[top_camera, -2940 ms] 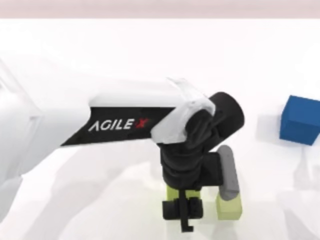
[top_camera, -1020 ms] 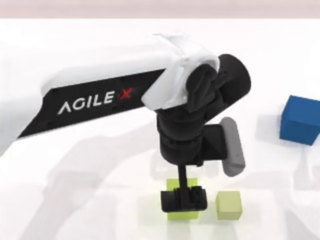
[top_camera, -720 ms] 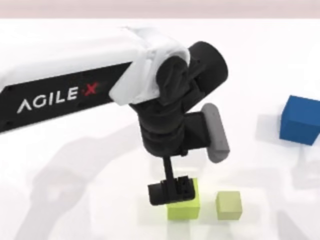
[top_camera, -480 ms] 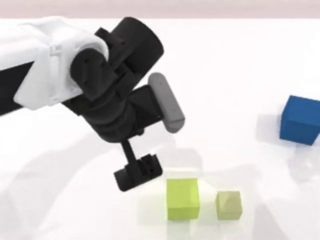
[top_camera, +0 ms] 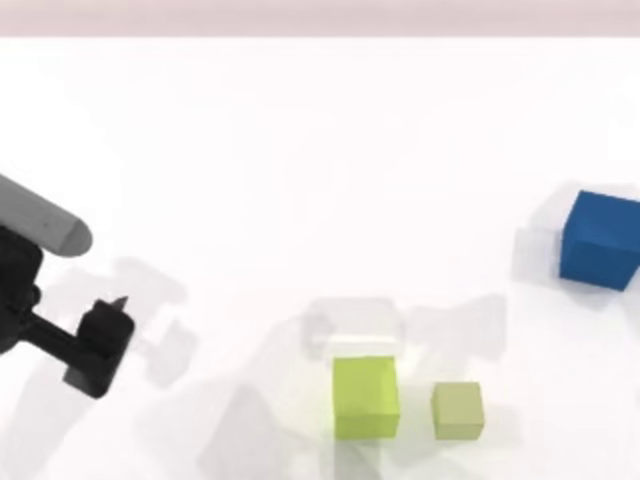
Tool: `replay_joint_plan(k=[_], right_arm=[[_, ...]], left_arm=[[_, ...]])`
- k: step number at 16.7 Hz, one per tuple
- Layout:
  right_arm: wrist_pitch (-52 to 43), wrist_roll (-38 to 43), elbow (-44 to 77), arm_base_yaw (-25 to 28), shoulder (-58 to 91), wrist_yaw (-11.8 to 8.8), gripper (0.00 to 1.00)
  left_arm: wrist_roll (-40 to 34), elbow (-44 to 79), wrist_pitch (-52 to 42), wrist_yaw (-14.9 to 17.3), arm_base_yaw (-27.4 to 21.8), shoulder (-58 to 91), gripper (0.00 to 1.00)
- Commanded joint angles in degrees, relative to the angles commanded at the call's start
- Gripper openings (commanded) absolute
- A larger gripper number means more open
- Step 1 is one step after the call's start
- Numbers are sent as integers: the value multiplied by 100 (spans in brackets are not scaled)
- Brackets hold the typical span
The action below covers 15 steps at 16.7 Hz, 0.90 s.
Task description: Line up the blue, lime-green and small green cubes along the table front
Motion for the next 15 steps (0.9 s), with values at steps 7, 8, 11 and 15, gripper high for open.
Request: replay_joint_plan(k=[7,8,11,15], right_arm=[[-2020,-1924,2779,188,3430,7,100],[-2209,-2116,3080,206,3754,3,100],[-2594,-2521,3741,245,4452,-13,100],[-2694,-2634,3912,257,4639,-21,100]], left_arm=[[-1028,-2522,2030,54,1456,-3182,100],[-1142,-2737,2263,67,1596,-3486,100],[-1398,-3161,2780,100,1893,-4172,100],[-1469,-3263,2926,110,1968,-4370,100]])
